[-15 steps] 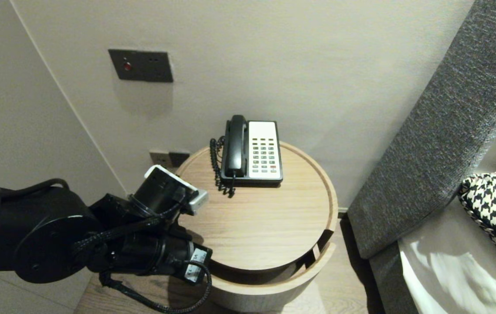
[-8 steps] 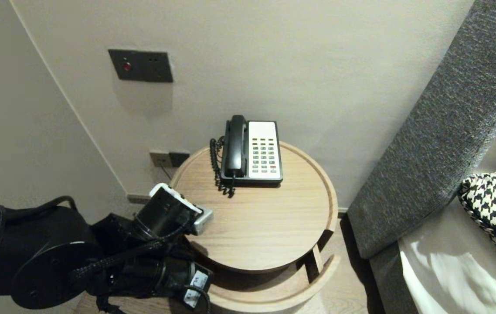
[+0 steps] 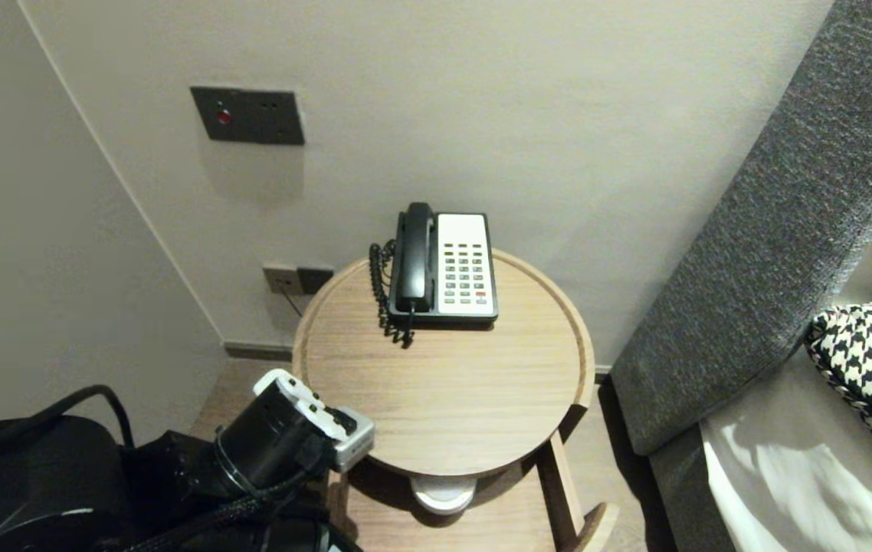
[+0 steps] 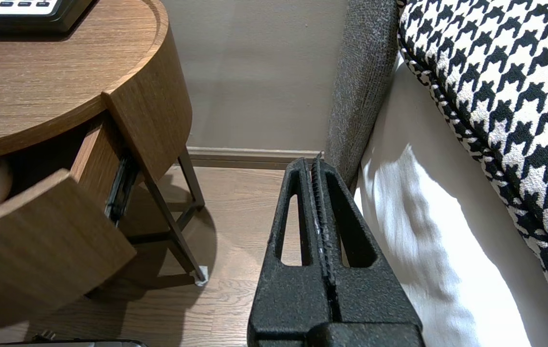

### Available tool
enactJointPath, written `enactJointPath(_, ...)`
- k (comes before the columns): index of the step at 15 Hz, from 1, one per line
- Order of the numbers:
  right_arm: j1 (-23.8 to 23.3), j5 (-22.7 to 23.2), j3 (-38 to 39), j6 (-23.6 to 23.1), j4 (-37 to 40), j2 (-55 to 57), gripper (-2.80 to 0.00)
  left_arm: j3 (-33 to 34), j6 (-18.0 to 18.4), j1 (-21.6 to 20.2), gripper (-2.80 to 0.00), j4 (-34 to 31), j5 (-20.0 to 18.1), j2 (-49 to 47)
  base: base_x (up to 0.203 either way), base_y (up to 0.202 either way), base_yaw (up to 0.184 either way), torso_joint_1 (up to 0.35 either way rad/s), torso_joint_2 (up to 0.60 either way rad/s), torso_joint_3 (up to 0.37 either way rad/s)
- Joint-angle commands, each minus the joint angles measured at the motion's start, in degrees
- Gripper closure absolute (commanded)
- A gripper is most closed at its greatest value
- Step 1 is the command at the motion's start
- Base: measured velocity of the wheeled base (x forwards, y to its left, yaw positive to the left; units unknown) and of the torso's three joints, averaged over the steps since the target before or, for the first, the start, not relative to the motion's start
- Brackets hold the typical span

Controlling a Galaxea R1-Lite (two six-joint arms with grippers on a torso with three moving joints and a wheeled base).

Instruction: Open the nightstand drawer

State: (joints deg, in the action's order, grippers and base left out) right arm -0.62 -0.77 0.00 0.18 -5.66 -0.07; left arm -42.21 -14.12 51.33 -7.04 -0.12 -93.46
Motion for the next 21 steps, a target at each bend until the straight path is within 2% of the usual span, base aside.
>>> enactJointPath(1,0.01,-0.02,2.29,-0.01,-0.05,0.07,0.00,1.41,-0.21,1.83,0.00,0.00,-0.05,1.45,0.000,0.000,0.000,0.000,0.00,0.000)
enactJointPath(6,0.01,-0.02,2.29,-0.01,-0.05,0.07,0.00,5.21,-0.38,5.16,0.00,0.00,-0.14,2.25,0.000,0.000,0.000,0.000,0.00,0.000)
enactJointPath(15,0.01,-0.02,2.29,-0.01,-0.05,0.07,0.00,7.49,-2.15,8.26,0.00,-1.05,-0.05,3.82,0.000,0.000,0.000,0.000,0.00,0.000)
enactJointPath(19,0.01,-0.02,2.29,-0.01,-0.05,0.05,0.00,5.40,-4.54,8.34,0.00,-5.24,0.11,6.60,0.000,0.000,0.000,0.000,0.00,0.000)
enactJointPath(21,0.01,-0.02,2.29,-0.01,-0.05,0.05,0.00,2.27,-5.99,8.25,0.00,-8.62,0.40,7.61,0.000,0.000,0.000,0.000,0.00,0.000)
